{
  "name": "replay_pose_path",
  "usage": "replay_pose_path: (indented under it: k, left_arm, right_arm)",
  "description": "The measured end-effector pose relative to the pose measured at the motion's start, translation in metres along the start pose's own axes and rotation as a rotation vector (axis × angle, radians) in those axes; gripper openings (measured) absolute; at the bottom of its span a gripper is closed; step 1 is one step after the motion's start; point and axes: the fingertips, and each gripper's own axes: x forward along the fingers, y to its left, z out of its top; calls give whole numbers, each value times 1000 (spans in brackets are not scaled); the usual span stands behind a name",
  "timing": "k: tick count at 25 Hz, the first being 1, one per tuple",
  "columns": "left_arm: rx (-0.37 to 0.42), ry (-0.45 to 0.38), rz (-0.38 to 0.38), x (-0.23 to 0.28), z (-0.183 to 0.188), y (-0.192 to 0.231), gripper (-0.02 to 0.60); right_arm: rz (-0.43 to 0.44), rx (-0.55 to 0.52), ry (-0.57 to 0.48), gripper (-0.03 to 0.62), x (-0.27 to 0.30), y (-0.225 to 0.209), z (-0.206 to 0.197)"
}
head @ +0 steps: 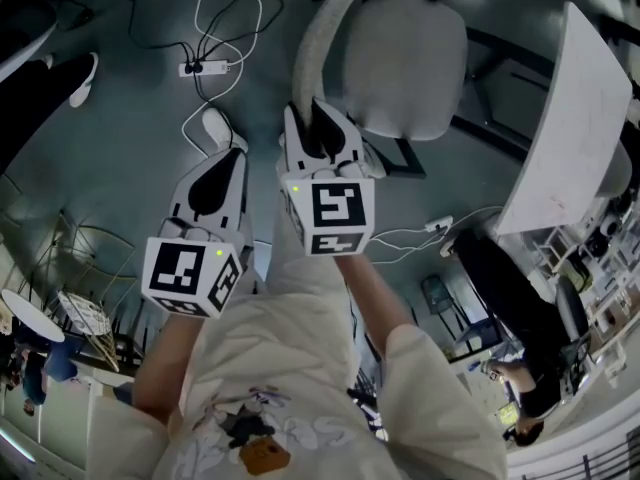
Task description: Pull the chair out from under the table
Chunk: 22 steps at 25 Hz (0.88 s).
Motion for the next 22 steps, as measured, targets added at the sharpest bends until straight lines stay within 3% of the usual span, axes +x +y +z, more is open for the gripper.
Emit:
replay_pose_path:
  k: [22]
  left_arm:
    - [-59,-48,59,-45,3,74,9]
  right_arm:
    - [100,-24,15,92,34,102,4]
